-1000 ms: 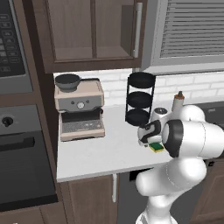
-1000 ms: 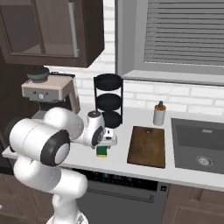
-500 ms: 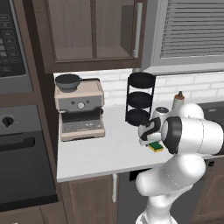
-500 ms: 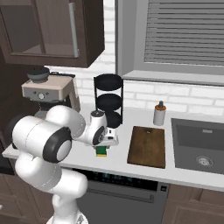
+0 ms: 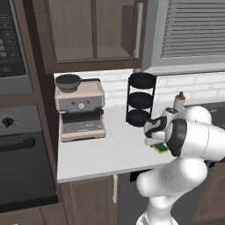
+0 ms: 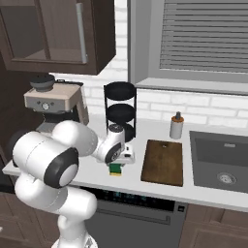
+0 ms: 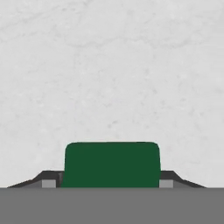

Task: Pick up the sponge from the counter and clean the cutting board by briefly scrubbing or pressing down on the cutting board. Once finished, release the sponge.

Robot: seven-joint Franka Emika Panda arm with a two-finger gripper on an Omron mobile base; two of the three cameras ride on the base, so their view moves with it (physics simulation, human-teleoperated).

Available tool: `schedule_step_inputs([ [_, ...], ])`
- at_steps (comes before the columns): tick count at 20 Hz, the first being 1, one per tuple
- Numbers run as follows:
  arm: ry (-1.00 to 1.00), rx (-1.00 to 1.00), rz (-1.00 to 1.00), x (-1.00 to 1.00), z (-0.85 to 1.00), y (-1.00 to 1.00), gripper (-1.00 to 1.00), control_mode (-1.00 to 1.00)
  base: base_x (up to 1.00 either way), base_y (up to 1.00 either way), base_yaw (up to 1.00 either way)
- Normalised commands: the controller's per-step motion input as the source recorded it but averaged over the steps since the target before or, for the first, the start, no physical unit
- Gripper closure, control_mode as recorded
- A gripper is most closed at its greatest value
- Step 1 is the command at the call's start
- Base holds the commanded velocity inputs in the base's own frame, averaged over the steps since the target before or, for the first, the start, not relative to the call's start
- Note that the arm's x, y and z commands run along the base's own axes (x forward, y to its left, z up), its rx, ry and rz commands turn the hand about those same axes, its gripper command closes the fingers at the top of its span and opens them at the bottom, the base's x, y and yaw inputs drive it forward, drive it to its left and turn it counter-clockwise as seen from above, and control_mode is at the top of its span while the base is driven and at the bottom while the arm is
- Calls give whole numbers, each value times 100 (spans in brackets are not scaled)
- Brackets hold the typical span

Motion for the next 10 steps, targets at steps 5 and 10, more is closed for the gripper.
schedule_step_inputs([
  [5, 0, 1, 0, 40, 25, -52, 100, -100, 0, 0, 0],
  [10, 0, 2, 1, 32, 46, -82, 100, -100, 0, 0, 0],
])
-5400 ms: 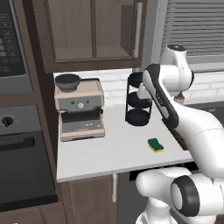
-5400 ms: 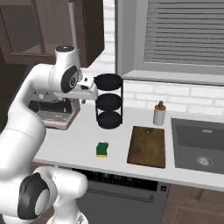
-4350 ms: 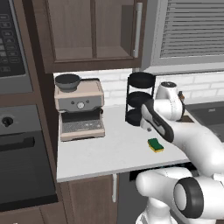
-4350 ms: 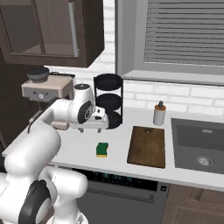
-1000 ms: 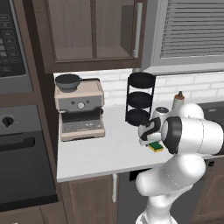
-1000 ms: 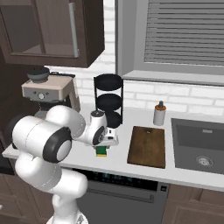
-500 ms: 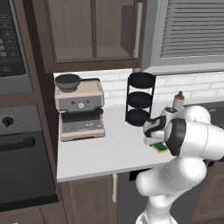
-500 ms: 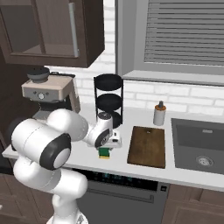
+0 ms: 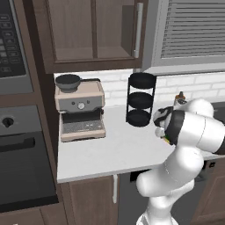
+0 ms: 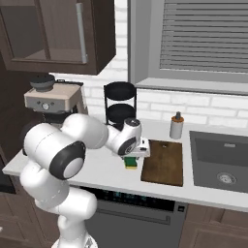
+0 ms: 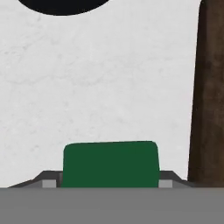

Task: Pick up the sponge from the counter and clean the cutting board by briefly scrubbing or pressing down on the cutting board. Once finished, release the sponge.

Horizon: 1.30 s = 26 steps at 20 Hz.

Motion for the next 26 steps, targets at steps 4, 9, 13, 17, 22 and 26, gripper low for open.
schedule_step_inputs([
  [4, -2, 0, 0, 19, 50, -66, 100, -100, 0, 0, 0],
  [9, 0, 0, 0, 72, 19, -22, 100, -100, 0, 0, 0],
  [13, 0, 0, 0, 96, 0, -16, 100, -100, 0, 0, 0],
  [17, -1, 5, 0, 38, -10, -30, 100, -100, 0, 0, 0],
  [22, -2, 6, 0, 14, -18, -37, 100, -100, 0, 0, 0],
  [26, 0, 0, 1, 26, -22, -12, 100, -100, 0, 0, 0],
])
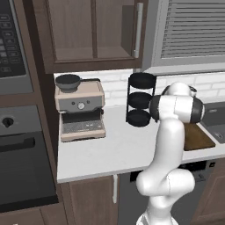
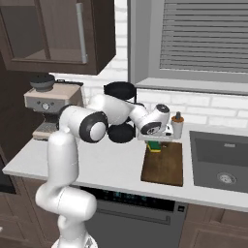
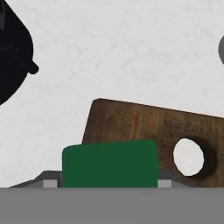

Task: Pick up the sponge from the counter and clean the cutting board by briefly scrubbing or pressing down on the cutting board. Once finished, release the sponge.

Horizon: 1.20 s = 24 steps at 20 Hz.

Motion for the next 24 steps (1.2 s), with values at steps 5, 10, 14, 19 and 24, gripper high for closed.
schedule_step_inputs([
  [5, -1, 0, 0, 23, -22, -1, 100, -100, 0, 0, 0],
  [10, -5, 0, 0, 2, -32, 0, 100, -100, 0, 0, 0],
  [14, -4, 0, 0, 0, -31, 0, 100, -100, 0, 0, 0],
  [19, -5, 0, 0, -28, -16, 0, 100, -100, 0, 0, 0],
  [24, 0, 0, 0, -39, 0, 0, 100, -100, 0, 0, 0],
])
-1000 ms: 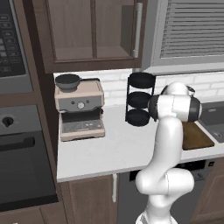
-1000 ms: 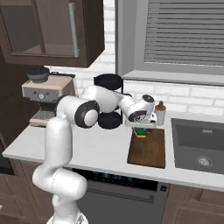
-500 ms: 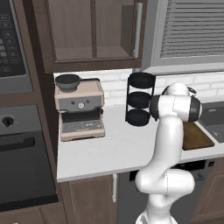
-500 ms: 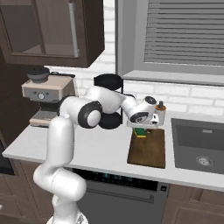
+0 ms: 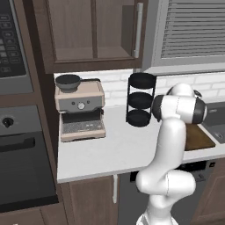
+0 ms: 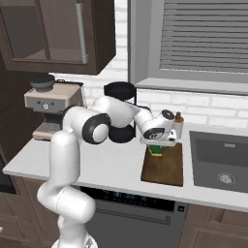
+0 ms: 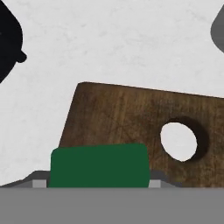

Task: Pick up the sponge from the counter and clean the cutting board by briefly scrubbing or pressing down on the cutting board. Once finished, release the sponge.

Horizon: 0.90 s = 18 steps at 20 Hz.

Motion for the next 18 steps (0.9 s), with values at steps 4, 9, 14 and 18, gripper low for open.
schedule_step_inputs([
  [4, 0, 0, 0, -35, 0, 0, 100, -100, 0, 0, 0],
  [9, 0, 0, 0, -46, -6, 1, 100, -100, 0, 0, 0],
  [14, 0, 0, 0, -58, -8, 0, 100, -100, 0, 0, 0],
  [18, 0, 0, 0, -62, -11, 0, 100, -100, 0, 0, 0],
])
